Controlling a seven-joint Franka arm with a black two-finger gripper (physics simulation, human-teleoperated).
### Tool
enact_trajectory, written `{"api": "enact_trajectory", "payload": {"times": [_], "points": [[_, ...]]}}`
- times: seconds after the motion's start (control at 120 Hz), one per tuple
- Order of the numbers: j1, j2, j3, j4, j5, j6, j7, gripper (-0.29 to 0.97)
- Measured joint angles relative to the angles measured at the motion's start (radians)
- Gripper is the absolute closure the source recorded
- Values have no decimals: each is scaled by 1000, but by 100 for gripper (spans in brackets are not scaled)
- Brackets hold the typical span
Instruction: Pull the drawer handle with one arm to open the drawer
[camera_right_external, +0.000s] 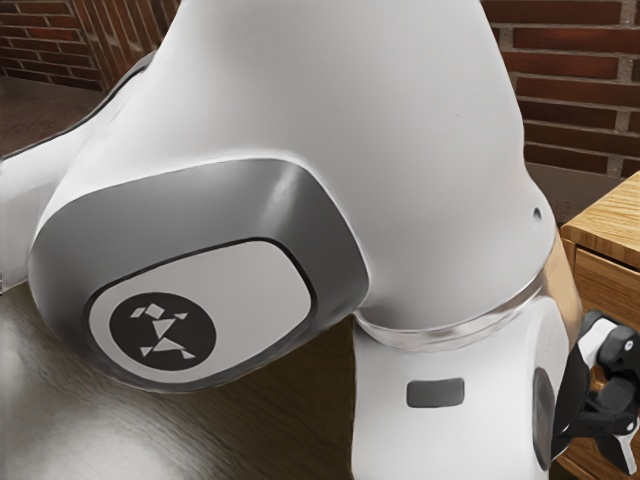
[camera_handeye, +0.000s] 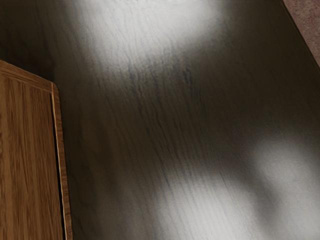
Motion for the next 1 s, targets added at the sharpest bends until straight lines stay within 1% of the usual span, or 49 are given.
{"api": "enact_trajectory", "payload": {"times": [0.05,0.142,0.217,0.358,0.542,0.667,0.917,1.0], "points": [[-5,7,0,4,6,17,-5,3],[-7,19,4,7,14,42,-15,18],[-1,28,6,11,41,58,-23,29],[-6,78,7,38,96,94,-37,39],[-22,147,8,101,176,130,-49,45],[-55,197,9,148,211,146,-55,47],[-68,261,30,182,235,177,-60,49],[-85,286,44,212,243,189,-58,49]]}}
